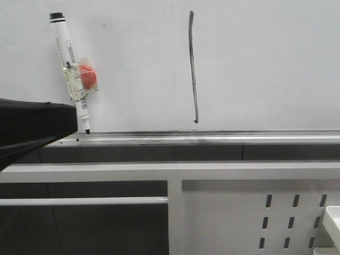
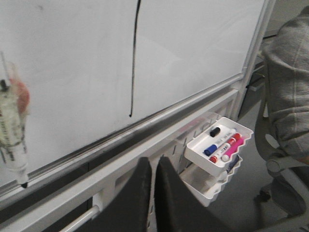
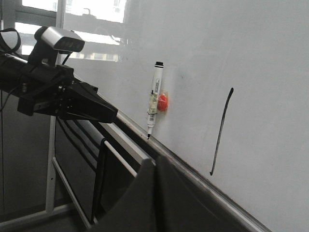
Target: Write number 1 on whiteboard
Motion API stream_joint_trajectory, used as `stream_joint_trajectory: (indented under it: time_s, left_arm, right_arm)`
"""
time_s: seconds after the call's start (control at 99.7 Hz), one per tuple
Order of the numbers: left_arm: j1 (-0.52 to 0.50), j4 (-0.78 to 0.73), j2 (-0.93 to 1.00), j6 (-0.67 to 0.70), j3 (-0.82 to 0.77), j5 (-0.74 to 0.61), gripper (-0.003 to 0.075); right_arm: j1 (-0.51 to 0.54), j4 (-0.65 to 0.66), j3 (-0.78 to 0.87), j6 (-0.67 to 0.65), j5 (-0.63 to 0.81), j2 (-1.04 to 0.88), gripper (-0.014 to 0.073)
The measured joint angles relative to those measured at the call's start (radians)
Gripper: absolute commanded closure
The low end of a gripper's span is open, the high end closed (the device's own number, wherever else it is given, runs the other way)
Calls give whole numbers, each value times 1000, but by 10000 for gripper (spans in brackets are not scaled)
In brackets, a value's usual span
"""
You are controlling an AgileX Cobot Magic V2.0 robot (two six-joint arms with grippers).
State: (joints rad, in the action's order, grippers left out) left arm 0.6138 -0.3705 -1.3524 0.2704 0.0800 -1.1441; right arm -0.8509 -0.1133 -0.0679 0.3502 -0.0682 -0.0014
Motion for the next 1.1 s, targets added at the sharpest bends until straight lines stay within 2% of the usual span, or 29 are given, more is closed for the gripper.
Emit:
stream_joint_trajectory:
  time_s: [0.221, 0.401, 0.471, 0.552, 0.622, 0.923, 1.013, 1.103]
  left_arm:
    - [0, -46, 60, 22, 35, 7, 740]
    - [0, -179, 212, 83, 105, 22, 740]
    - [0, -201, 295, 123, 141, 98, 740]
    - [0, -210, 386, 157, 177, 261, 740]
    - [0, -212, 464, 168, 196, 347, 740]
    - [0, -277, 655, 180, 199, 385, 740]
    - [-10, -271, 671, 105, 199, 388, 740]
    - [-29, -178, 691, -32, 197, 391, 740]
  right_arm:
    - [0, -8, 20, -5, 132, -5, 663]
    - [0, -8, 20, -5, 152, -7, 663]
    - [0, -8, 20, -5, 152, -9, 663]
    - [0, -8, 20, -5, 152, -9, 663]
    - [0, -8, 20, -5, 154, -11, 663]
    - [0, -8, 20, -7, 156, -11, 663]
    - [0, -8, 20, -7, 157, -11, 663]
    - [0, -8, 20, -7, 159, -11, 663]
